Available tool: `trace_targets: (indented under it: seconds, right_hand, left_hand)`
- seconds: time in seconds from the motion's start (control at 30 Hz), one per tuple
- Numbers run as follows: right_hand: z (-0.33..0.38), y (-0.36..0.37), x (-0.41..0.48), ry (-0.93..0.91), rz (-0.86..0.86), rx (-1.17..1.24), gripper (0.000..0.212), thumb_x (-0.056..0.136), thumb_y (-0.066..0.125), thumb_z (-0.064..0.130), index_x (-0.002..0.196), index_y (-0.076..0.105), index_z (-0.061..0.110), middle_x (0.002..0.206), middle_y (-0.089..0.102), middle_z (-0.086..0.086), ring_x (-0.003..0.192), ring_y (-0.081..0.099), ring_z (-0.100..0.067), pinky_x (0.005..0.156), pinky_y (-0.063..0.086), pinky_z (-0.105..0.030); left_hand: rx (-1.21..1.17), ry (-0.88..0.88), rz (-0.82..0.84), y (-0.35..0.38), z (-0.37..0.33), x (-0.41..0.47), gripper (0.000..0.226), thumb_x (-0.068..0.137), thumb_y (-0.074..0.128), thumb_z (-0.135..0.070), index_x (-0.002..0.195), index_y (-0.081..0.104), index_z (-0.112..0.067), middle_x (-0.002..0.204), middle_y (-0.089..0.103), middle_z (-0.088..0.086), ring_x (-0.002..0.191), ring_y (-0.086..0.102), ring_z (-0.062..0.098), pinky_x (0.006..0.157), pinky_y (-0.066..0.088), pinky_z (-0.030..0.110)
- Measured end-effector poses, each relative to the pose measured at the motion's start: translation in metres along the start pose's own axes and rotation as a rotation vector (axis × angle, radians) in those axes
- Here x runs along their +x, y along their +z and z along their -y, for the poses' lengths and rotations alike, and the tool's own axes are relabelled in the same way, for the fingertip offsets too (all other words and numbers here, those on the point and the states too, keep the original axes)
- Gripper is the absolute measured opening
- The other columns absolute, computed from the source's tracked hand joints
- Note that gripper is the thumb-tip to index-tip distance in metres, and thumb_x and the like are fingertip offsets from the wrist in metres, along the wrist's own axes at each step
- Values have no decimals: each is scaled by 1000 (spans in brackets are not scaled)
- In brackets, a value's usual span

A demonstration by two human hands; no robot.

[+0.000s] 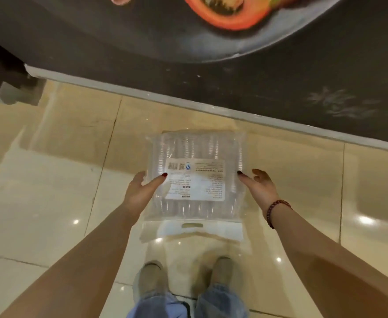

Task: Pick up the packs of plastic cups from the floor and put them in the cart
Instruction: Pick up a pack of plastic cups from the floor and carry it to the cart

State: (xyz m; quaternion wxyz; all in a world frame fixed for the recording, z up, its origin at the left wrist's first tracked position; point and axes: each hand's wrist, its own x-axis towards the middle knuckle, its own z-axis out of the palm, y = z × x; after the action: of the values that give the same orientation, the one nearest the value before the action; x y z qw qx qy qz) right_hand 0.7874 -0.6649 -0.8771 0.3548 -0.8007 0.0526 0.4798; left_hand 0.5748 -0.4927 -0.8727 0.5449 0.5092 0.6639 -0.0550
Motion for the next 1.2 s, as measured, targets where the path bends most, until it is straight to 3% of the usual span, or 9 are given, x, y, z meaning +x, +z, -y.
trace_targets:
  seconds: [0.23,0.43,0.57,0.67,0.8,0.87,1.0,1.1,1.2]
  right_hand:
    - [-24,27,55,-1,49,61,103,78,73,53,157,11,26,162,21,4,146,27,-22,116,26,-41]
    - [-24,25,45,-13,35,149,107,75,79,47,157,13,26,161,23,5,146,29,-21,118,28,-44]
    - [-5,19,12,-37,34,139,108,73,80,49,156,14,25,160,27,2,144,32,-23,116,31,-48]
    - [20,20,-35,-83,78,114,101,75,78,49,155,19,25,157,31,2,142,34,-23,115,31,-47]
    - [64,23,-111,-132,181,54,97,80,75,46,155,19,20,159,27,-1,144,30,-23,112,29,-42]
    - [93,24,-153,-161,237,17,92,81,75,43,153,24,19,154,35,1,140,36,-22,108,32,-39]
    - [153,22,-247,-212,320,-26,45,79,79,38,116,55,27,106,66,15,100,63,-8,87,49,-31]
    - [198,19,-319,-220,360,-54,63,63,85,51,115,59,26,111,71,4,103,68,-19,94,53,-45]
    - [243,16,-385,-297,383,-42,36,78,80,35,99,54,26,106,66,3,96,65,-15,90,51,-39]
  left_hand:
    - [-46,-21,79,12,20,63,93,77,71,-57,153,26,-28,155,34,0,139,37,24,113,34,45]
    - [-16,-20,234,-5,22,55,108,46,74,-82,141,43,-42,140,54,-11,126,52,16,78,52,32]
    - [-59,-18,213,-27,12,26,108,45,75,-80,140,45,-41,137,57,-11,121,57,15,74,51,30]
    - [-133,-20,134,-52,4,-18,104,49,76,-75,141,45,-40,129,62,-11,120,57,14,80,50,31]
    - [-247,-103,56,-100,2,-93,63,74,75,-55,129,56,-31,123,65,-6,117,58,17,85,49,37]
    - [-293,-118,6,-130,-4,-132,62,77,74,-53,131,55,-29,123,65,-5,118,57,18,83,49,37]
    - [-381,-45,-69,-192,-31,-223,74,74,74,-57,139,49,-31,127,64,-7,121,57,18,77,48,33]
    - [-411,23,-150,-241,-57,-289,66,79,72,-54,137,51,-32,124,65,-8,113,60,14,82,48,34]
    - [-432,78,-227,-290,-80,-349,56,76,74,-57,125,59,-34,119,66,-9,114,60,15,93,49,38]
